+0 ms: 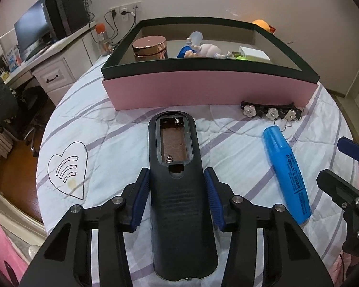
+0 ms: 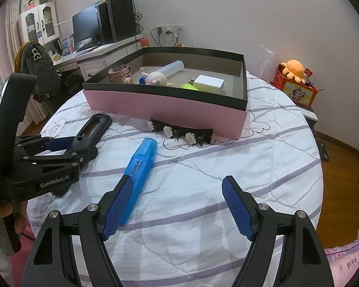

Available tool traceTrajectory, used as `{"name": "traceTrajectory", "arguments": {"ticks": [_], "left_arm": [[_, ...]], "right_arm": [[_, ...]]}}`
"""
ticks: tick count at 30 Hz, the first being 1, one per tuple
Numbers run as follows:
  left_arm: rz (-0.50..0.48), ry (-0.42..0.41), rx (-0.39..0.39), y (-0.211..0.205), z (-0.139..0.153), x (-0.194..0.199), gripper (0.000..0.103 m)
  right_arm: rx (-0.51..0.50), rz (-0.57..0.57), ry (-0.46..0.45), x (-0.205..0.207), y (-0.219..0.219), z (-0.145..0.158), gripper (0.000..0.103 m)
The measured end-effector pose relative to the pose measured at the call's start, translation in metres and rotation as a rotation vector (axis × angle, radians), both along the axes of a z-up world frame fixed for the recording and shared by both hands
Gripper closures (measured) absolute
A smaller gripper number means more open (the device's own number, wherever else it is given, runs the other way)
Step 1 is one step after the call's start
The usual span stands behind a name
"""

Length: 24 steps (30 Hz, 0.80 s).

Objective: Organize rigid objects
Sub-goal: 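Lift the black case into the pink box and open the left gripper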

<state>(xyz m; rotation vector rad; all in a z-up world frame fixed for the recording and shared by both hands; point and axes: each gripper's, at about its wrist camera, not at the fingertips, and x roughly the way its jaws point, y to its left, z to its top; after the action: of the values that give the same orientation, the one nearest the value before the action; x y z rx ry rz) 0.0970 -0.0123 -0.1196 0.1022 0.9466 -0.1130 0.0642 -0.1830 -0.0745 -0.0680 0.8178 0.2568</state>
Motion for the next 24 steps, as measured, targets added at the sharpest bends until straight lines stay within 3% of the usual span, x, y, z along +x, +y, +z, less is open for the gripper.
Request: {"name": "traceTrajectory", "arguments": {"ticks": [11, 24], "left_arm": [[-0.034, -0.023, -0.067, 0.008, 0.012, -0.019, 0.058], [-0.063, -0.113, -0.095, 0.008, 0.055, -0.024, 0.059]], "right_arm": [[-0.004, -0.007, -0.009, -0.006, 0.000, 0.002, 0.025], [0.007, -0.008, -0.034, -0.009, 0.002, 0.012, 0.025]]}}
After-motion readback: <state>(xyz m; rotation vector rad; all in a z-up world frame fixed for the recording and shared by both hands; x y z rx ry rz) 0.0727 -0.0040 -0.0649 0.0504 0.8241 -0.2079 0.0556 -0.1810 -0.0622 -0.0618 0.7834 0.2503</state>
